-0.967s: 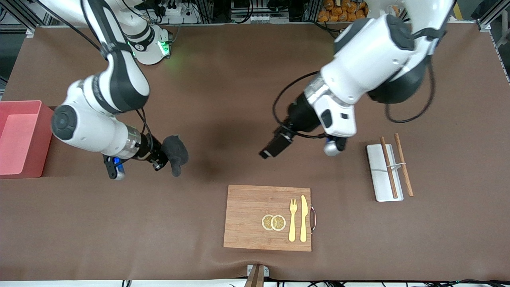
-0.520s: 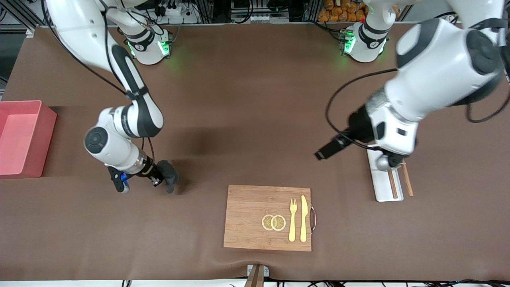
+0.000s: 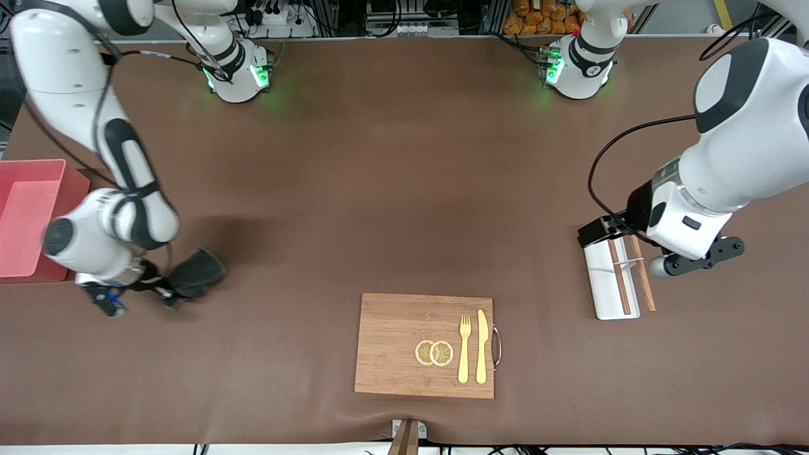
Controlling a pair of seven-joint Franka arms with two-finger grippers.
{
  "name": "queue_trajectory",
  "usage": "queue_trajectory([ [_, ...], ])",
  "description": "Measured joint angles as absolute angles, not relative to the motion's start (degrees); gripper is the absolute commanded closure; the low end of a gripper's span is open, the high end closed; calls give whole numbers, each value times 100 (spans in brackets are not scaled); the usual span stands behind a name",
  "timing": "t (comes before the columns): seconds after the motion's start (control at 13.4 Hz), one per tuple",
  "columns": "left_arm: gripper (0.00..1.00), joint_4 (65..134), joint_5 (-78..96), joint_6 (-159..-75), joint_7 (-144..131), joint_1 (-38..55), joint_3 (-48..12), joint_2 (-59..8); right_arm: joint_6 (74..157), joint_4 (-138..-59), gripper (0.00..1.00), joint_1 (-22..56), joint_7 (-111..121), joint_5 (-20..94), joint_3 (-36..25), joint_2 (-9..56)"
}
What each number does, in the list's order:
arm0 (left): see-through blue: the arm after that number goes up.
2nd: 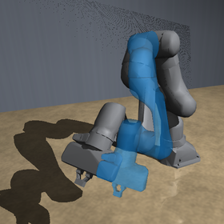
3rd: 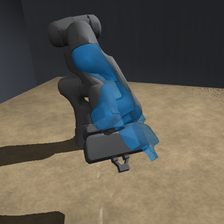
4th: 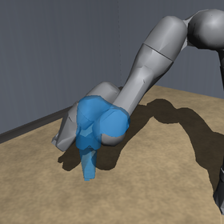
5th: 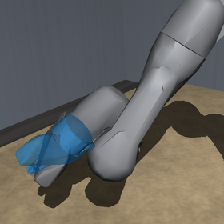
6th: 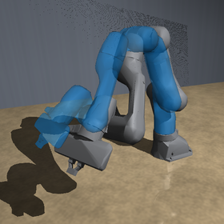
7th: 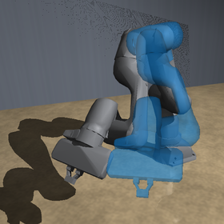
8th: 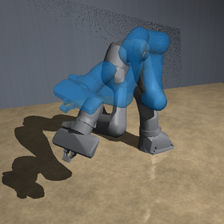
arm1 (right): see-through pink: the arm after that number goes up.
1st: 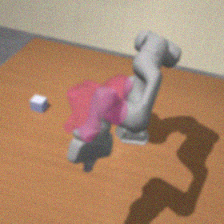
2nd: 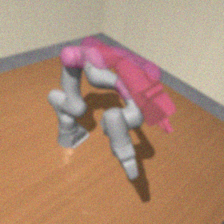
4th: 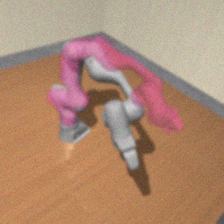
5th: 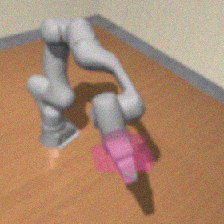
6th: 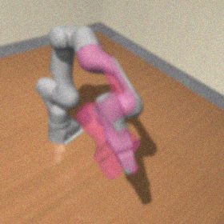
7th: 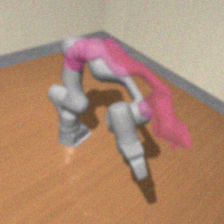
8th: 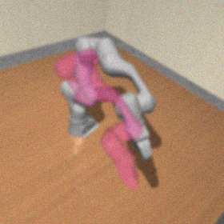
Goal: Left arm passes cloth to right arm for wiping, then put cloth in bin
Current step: 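Release the cloth from the left gripper while the right gripper pulls away, then carry the grey cloth with the right gripper toward the pink bin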
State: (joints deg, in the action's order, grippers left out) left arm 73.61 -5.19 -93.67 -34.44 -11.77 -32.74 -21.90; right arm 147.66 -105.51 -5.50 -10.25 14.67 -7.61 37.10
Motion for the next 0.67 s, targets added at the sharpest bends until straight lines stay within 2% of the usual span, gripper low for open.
queue_trajectory([
  [0.15, 0, 7367, -541, -9167, -2973, -1427, -3269, -2108, 14766, -10361, 100, -1232, 200, 1434, -764, 3710],
  [0.3, 0, 7367, -542, -9008, -2535, -1692, -3268, -2013, 14732, -10115, 100, -1574, 646, 950, -804, 3709],
  [0.45, 0, 7368, -542, -8876, -2355, -1817, -3268, -1896, 14623, -9898, 100, -1562, 510, 556, -832, 3708],
  [0.67, 0, 7373, -542, -8717, -2341, -1872, -3269, -1689, 14494, -9856, 100, -1135, -330, 465, -806, 3738],
])
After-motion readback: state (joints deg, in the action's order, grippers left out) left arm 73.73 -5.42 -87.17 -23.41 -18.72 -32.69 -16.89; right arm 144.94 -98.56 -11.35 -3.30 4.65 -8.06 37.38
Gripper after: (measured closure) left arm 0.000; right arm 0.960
